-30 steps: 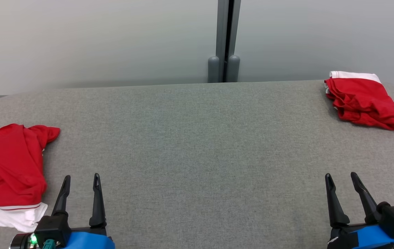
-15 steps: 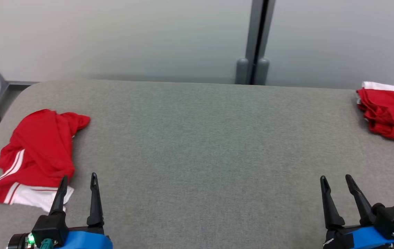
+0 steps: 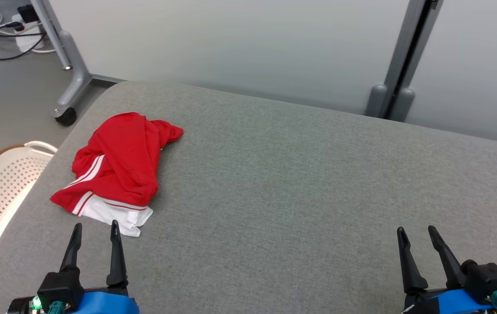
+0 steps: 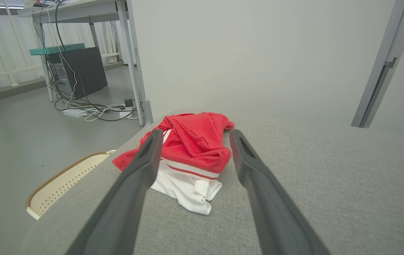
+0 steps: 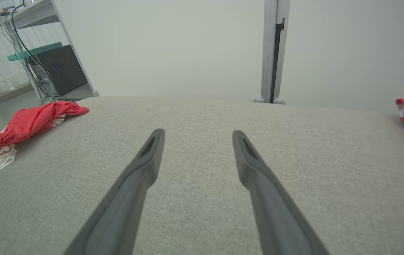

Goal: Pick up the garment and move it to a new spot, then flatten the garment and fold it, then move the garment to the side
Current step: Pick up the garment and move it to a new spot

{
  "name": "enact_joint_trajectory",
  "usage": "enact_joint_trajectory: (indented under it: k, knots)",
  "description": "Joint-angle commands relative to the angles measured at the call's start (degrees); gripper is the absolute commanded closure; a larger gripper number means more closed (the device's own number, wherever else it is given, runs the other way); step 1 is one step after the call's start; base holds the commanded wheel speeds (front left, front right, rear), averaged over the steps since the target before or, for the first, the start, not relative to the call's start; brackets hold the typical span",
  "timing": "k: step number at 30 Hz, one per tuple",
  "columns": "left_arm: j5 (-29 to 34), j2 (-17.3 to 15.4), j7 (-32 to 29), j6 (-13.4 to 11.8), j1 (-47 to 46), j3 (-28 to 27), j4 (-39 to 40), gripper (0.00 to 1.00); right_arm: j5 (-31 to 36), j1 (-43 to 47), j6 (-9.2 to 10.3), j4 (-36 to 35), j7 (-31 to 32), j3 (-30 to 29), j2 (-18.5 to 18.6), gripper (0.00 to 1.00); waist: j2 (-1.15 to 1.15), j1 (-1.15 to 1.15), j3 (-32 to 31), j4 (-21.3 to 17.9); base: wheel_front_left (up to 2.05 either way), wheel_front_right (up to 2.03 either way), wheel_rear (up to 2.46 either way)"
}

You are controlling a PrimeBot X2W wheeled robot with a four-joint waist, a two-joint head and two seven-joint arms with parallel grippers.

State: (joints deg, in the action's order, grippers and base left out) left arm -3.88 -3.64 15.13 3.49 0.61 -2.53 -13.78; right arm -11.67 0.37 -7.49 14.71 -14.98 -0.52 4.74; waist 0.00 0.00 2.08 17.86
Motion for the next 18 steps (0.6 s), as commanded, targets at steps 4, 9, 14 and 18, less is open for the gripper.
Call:
enact_joint_trajectory:
  k: [4,9,14,18]
  knots:
    - [0.36,-0.18,0.01,-0.21,0.44,-0.11,-0.17,0.00,-0.37,0.02,-0.01,0.59,-0.29,0.43,-0.43,0.00,0.00,0.00,0.47,3.18,0.00,0.00,0.00]
    - [0.12,-0.13,0.02,-0.38,1.06,-0.64,-0.43,0.00,-0.45,0.31,-0.01,1.30,-0.29,1.12,-0.84,0.00,0.00,0.00,-0.03,5.52,0.00,0.00,0.00]
    - [-0.13,-0.38,0.01,-0.08,1.48,-1.15,-0.91,0.00,-0.50,0.60,-0.01,1.77,-0.29,1.55,-1.18,0.00,0.00,0.00,-0.57,6.73,0.00,0.00,0.00]
    - [0.16,-0.54,0.01,-0.34,1.86,-1.45,-1.03,0.00,-0.59,0.70,-0.01,2.07,-0.29,1.83,-1.32,0.00,0.00,0.00,-0.98,7.10,0.00,0.00,0.00]
